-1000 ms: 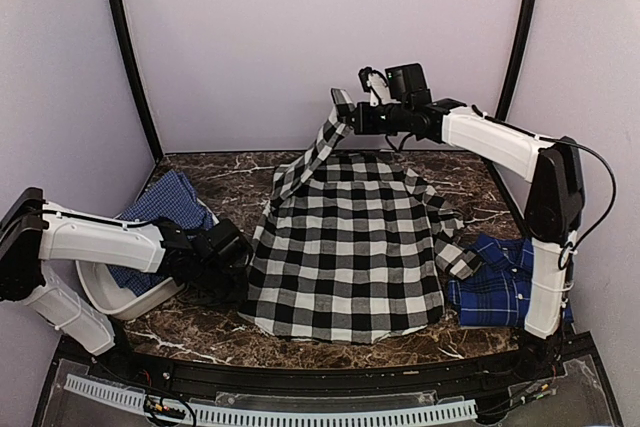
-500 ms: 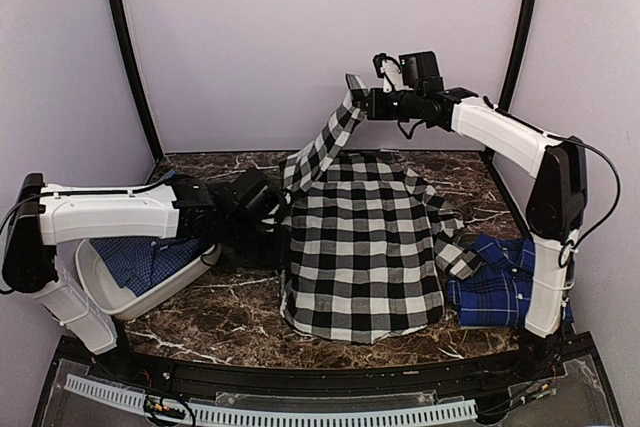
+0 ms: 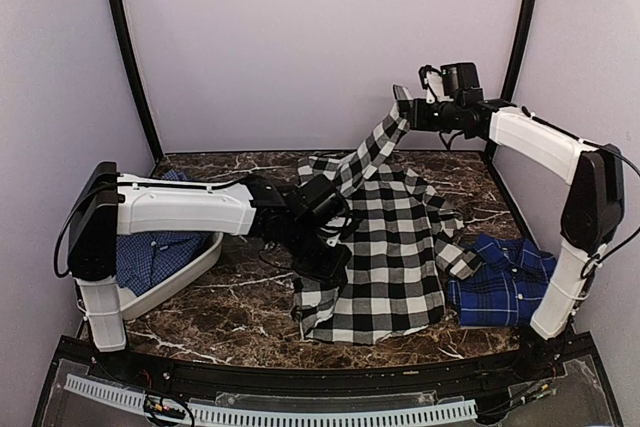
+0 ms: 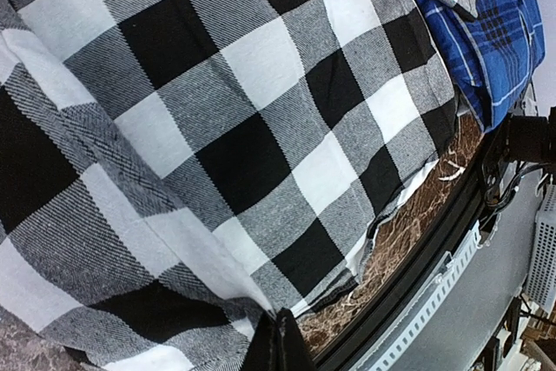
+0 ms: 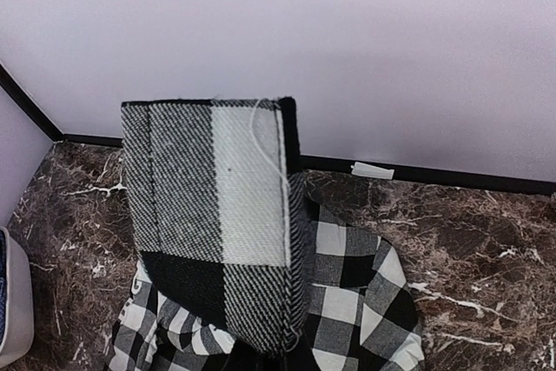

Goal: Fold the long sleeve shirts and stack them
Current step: Fold the flattened shirt at the center of the board.

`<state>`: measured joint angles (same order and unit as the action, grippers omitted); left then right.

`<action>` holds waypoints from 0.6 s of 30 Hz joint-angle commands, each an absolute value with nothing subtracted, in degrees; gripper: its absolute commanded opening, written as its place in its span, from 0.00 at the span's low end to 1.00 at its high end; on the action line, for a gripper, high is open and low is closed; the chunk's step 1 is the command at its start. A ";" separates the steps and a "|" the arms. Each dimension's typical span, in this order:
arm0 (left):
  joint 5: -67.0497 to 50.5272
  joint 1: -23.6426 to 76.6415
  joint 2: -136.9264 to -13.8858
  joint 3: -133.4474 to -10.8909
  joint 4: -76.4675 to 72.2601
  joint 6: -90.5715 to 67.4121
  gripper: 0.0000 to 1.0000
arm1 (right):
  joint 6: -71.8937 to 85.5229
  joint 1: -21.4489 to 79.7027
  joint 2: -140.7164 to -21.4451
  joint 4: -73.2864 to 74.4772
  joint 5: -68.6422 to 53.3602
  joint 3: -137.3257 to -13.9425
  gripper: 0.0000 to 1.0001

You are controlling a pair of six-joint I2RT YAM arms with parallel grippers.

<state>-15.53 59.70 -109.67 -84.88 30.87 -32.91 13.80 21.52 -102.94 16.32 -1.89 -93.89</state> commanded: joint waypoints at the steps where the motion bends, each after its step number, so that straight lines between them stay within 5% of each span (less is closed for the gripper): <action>1: -20.54 59.98 -112.16 -89.38 34.85 -28.42 0.00 | 13.71 20.38 -98.85 12.47 -0.97 -92.20 0.00; 18: -26.34 60.03 -116.34 -91.08 34.84 -26.79 0.00 | 14.13 19.05 -97.30 11.31 -0.18 -85.27 0.00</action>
